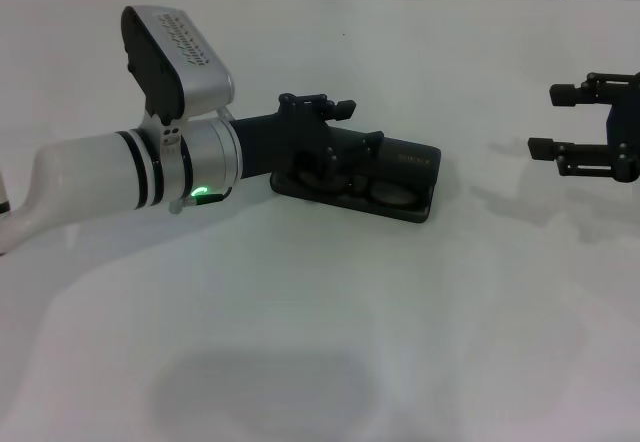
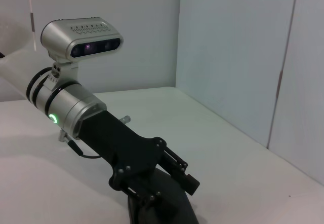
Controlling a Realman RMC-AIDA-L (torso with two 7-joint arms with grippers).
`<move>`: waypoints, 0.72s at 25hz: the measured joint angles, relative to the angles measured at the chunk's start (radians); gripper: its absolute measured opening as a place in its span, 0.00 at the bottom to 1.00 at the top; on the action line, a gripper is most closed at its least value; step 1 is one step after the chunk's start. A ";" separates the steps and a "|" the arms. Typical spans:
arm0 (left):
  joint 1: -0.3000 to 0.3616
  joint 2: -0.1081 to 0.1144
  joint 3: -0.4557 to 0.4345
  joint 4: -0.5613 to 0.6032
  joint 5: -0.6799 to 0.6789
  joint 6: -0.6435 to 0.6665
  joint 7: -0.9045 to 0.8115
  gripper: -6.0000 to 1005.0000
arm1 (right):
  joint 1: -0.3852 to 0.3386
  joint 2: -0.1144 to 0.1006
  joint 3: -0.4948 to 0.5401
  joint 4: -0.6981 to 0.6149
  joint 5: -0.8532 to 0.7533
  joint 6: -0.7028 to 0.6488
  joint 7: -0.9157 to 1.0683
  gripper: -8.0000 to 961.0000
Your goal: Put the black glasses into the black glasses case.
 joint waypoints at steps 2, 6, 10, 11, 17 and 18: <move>0.004 0.000 0.000 0.000 0.000 0.000 0.000 0.70 | -0.001 0.000 0.000 0.000 -0.001 0.000 0.000 0.78; 0.009 -0.001 0.000 0.001 0.000 -0.002 0.001 0.70 | -0.001 0.001 0.000 0.000 -0.004 0.000 0.000 0.79; 0.017 -0.002 0.000 0.001 0.002 -0.004 0.001 0.70 | -0.001 0.001 -0.004 0.000 -0.005 0.000 0.000 0.80; 0.020 -0.002 0.000 0.001 0.002 -0.005 0.001 0.70 | -0.001 0.002 -0.004 0.000 -0.006 0.000 0.000 0.80; 0.033 -0.002 0.000 0.001 0.006 0.002 0.001 0.71 | -0.006 0.002 -0.005 0.000 -0.006 0.000 0.000 0.82; 0.034 -0.002 0.000 0.001 0.005 0.013 0.003 0.71 | -0.006 0.002 -0.006 0.000 -0.005 0.000 -0.001 0.82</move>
